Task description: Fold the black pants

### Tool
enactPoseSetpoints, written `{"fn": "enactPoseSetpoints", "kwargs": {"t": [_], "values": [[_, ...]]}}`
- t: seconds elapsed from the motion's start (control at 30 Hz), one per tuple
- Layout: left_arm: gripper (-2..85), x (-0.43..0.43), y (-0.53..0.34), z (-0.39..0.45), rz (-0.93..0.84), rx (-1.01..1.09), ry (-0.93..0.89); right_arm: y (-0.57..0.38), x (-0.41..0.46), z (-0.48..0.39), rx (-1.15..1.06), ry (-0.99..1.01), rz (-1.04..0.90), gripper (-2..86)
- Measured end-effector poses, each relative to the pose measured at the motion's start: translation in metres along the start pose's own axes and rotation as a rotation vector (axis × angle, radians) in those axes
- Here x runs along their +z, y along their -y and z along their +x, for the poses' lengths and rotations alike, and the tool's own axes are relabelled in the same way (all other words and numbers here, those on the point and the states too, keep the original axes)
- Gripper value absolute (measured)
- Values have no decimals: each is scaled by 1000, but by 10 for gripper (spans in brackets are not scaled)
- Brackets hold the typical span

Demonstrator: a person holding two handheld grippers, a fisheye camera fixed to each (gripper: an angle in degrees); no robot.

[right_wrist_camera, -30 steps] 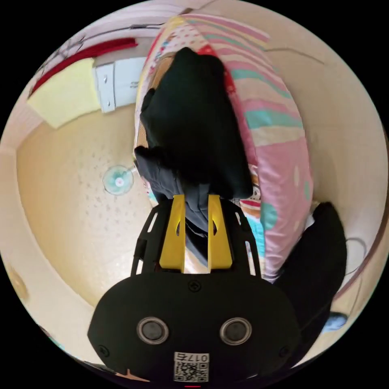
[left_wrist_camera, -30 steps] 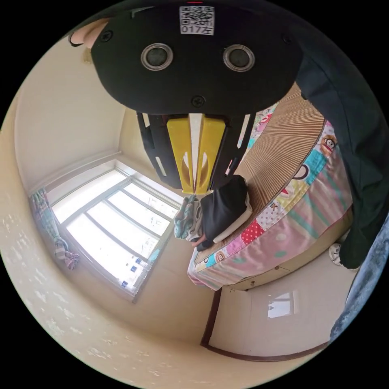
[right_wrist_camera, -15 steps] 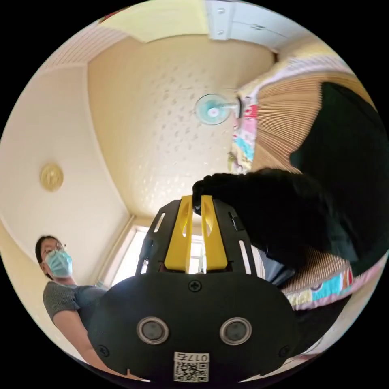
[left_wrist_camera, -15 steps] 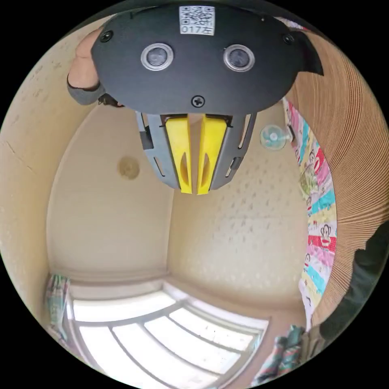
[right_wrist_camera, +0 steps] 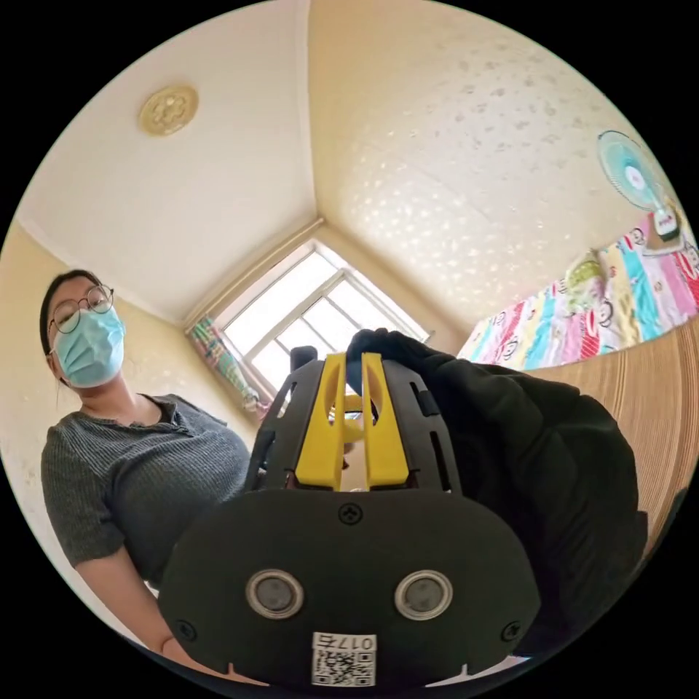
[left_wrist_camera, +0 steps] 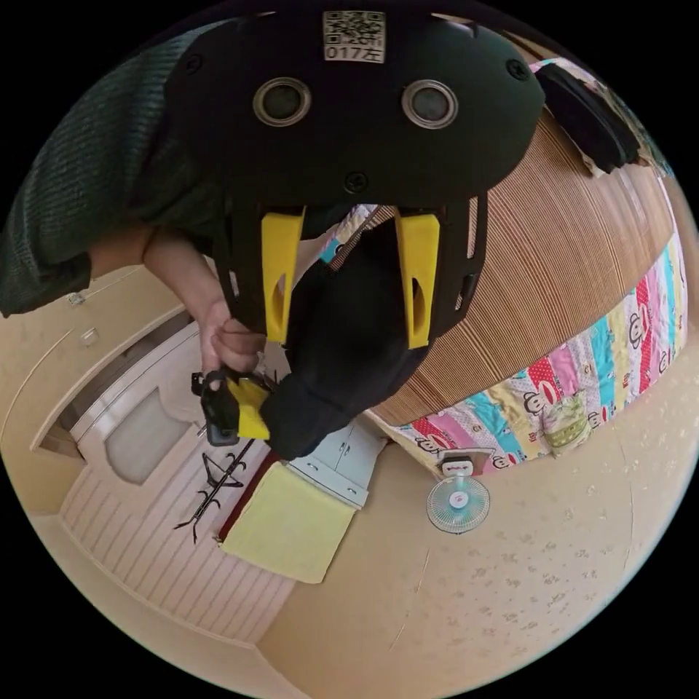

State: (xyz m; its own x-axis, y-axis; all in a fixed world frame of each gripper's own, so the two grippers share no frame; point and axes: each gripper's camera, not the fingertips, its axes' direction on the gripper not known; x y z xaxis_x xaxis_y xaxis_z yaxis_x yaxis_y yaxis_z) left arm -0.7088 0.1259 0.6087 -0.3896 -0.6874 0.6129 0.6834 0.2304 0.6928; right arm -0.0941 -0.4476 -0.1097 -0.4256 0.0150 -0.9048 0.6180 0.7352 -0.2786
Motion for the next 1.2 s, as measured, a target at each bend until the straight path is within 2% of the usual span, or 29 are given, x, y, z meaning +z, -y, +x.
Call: {"fn": "enactPoseSetpoints", "kwargs": {"t": [0.1, 0.17, 0.27, 0.33, 0.4, 0.53, 0.67, 0.73, 0.8, 0.87, 0.93, 1.0, 1.07, 1.13, 1.2], "values": [[149, 34, 11, 18, 66, -26, -20, -23, 57, -18, -83, 11, -93, 15], [86, 25, 3, 19, 265, -31, -46, -37, 71, -29, -134, -44, -94, 13], [63, 16, 13, 31, 321, 40, -53, -55, 76, -42, -232, -57, -164, 10], [60, 9, 17, 33, 363, 41, -49, -76, 68, -52, -337, -88, -144, 8], [58, -3, 20, 31, 427, 37, -87, -112, 50, -55, -426, -193, -105, 10], [59, -43, 28, 37, 590, 86, -127, -173, 39, -31, -421, -468, -120, 31], [61, -83, 36, 55, 706, 183, -138, -247, 71, -4, -431, -664, -188, 105], [61, -96, 37, 60, 741, 209, -152, -269, 90, 4, -458, -738, -166, 126], [62, -106, 36, 63, 770, 222, -157, -285, 115, 8, -577, -795, -93, 152], [63, -117, 32, 61, 793, 235, -165, -282, 132, 7, -670, -817, -60, 148], [63, -124, 27, 53, 806, 226, -191, -273, 149, 3, -792, -774, -111, 115], [63, -133, 19, 41, 828, 206, -207, -258, 173, 4, -934, -625, -331, 61], [63, -148, 7, 25, 853, 175, -187, -238, 183, 6, -910, -568, -382, 47], [63, -166, -7, 12, 879, 147, -148, -216, 172, 7, -879, -540, -282, 40], [64, -188, -21, -1, 886, 133, -100, -178, 133, 3, -830, -525, -60, 35]]}}
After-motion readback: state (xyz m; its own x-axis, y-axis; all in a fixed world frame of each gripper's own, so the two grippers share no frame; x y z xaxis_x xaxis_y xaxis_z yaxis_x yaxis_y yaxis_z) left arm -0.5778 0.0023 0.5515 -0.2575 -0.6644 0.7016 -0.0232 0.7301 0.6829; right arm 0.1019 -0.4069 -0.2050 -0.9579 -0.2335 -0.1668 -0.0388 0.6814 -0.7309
